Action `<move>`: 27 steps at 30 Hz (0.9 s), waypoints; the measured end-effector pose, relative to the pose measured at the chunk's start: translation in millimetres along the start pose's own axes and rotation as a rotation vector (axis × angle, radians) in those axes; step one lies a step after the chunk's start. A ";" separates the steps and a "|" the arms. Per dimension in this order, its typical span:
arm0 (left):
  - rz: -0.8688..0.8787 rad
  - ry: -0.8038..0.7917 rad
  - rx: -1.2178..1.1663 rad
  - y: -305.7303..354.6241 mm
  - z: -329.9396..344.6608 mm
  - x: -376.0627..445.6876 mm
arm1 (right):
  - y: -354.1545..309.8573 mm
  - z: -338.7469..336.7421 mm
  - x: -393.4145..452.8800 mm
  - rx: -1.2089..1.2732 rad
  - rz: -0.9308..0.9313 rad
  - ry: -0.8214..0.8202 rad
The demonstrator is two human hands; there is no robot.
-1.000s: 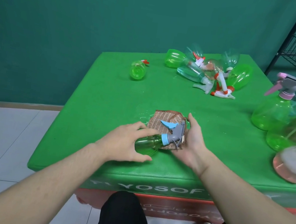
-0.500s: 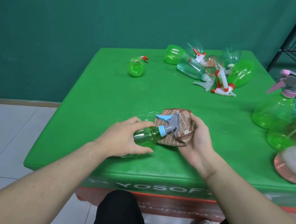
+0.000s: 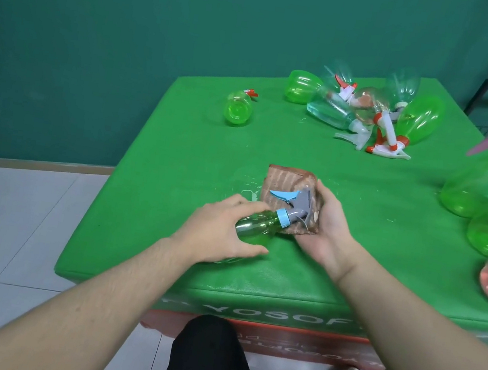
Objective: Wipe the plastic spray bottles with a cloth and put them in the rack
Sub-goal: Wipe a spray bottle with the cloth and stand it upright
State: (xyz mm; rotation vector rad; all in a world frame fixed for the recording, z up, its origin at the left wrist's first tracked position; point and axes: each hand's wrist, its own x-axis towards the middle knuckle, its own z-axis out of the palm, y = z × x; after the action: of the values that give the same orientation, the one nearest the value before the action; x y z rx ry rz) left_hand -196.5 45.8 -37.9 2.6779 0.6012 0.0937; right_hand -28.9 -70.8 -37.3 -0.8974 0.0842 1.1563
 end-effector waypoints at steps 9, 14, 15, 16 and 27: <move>-0.079 0.003 0.102 13.1 2.4 1.6 | 5.2 -17.4 -12.8 -0.031 -0.067 0.091; -0.180 0.061 0.037 16.2 2.4 0.9 | 17.8 -20.3 -21.6 -0.124 -0.140 0.137; -0.186 0.066 0.036 16.9 2.1 1.1 | 18.7 -21.5 -24.3 -0.152 -0.158 0.151; -0.192 0.070 0.035 17.3 2.2 1.5 | 19.3 -22.8 -27.8 -0.179 -0.175 0.160; -0.115 0.059 0.094 21.4 5.4 -11.6 | 3.7 -16.7 -34.3 -0.618 -0.443 0.172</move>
State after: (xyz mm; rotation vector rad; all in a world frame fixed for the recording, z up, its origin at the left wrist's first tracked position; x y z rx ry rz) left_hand -197.7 21.2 -34.2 2.7320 0.7958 0.1155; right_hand -40.7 -107.0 -33.7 -1.4742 -0.3366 0.6859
